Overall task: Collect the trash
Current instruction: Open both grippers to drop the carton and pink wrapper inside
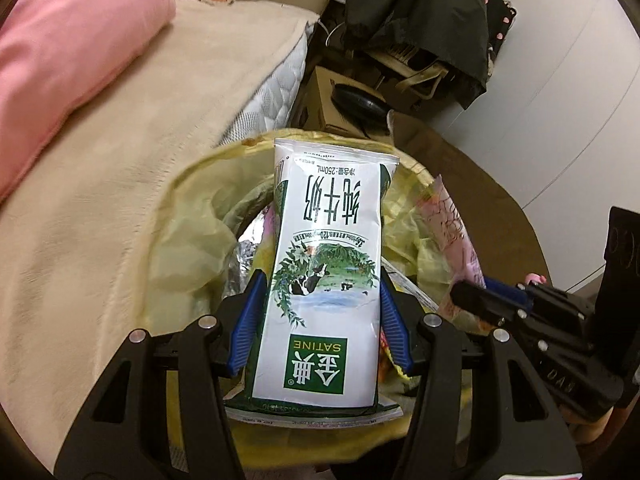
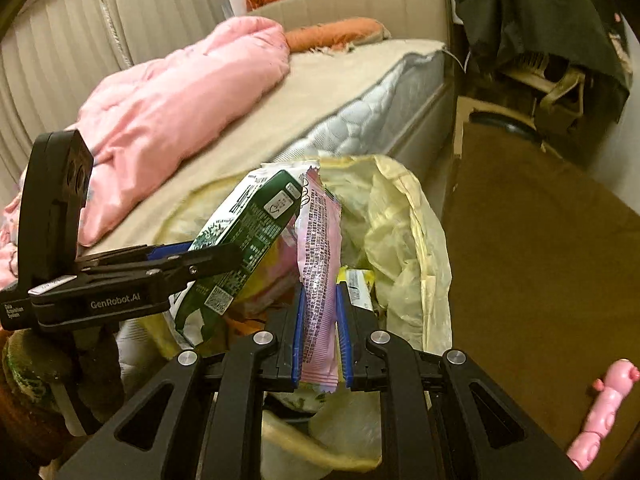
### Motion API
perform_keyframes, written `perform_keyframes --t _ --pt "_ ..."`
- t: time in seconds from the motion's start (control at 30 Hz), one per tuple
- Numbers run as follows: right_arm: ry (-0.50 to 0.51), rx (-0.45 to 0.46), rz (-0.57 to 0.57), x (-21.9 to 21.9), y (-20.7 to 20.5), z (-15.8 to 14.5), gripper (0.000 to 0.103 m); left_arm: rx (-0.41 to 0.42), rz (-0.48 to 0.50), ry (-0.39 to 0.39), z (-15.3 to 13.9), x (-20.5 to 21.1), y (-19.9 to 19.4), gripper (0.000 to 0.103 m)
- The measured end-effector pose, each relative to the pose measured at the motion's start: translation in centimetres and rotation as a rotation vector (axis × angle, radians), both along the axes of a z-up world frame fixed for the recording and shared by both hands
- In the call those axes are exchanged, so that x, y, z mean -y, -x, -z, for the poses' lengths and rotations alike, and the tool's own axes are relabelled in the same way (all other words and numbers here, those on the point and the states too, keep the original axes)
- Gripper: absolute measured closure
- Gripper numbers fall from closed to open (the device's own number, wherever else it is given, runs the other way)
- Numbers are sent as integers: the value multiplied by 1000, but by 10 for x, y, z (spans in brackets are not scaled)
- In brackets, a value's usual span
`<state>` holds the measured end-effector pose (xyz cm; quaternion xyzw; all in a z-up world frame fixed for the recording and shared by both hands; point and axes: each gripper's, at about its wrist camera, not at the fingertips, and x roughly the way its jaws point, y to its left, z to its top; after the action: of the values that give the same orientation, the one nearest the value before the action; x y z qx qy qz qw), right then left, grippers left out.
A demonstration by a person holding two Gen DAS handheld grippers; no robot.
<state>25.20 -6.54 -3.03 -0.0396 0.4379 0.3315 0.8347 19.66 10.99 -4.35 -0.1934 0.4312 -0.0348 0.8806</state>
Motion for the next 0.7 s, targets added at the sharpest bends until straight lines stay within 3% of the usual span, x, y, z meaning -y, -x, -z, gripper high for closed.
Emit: perform_keyframes --t 0.23,0.6,0.7 --pt "13 -27 30 8 -22 18 88 3 39 -80 12 15 -9 52" --pt "-4 -1 35 16 -18 18 88 3 70 -50 5 7 -1 48" --pt "-24 -3 36 18 -15 15 79 8 58 -39 -1 0 1 41"
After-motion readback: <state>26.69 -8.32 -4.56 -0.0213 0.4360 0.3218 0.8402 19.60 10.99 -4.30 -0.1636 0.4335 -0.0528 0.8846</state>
